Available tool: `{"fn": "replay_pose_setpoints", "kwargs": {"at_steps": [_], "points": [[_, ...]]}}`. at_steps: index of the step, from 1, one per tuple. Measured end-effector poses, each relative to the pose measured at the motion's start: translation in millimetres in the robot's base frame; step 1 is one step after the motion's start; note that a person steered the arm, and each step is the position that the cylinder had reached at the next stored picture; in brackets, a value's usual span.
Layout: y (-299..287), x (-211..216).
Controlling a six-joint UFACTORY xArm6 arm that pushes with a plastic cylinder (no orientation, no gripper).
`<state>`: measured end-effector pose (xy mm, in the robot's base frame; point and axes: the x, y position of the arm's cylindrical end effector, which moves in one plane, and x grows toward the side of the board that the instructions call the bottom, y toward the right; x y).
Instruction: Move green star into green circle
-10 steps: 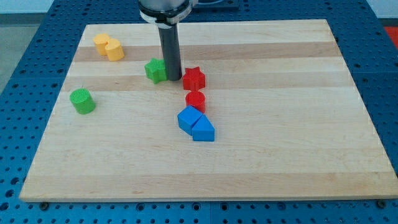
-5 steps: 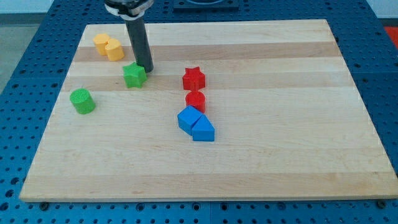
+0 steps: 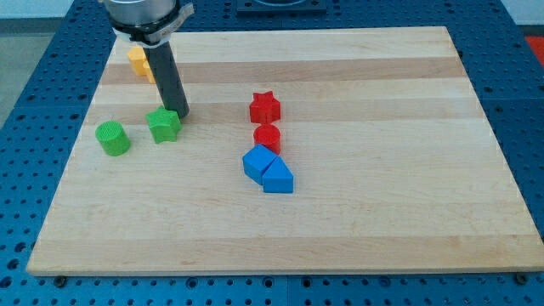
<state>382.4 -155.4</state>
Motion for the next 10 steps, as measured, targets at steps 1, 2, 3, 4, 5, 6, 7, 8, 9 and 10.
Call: {"fn": "replay_pose_setpoints", "kwargs": {"at_steps": [1,2,3,4,5,6,7,8,9,10], "points": [[28,-1],[29,-1],[26,0],[24,0],[15,5],[12,18],[12,29],[12,30],[10,30],[3,30]]}}
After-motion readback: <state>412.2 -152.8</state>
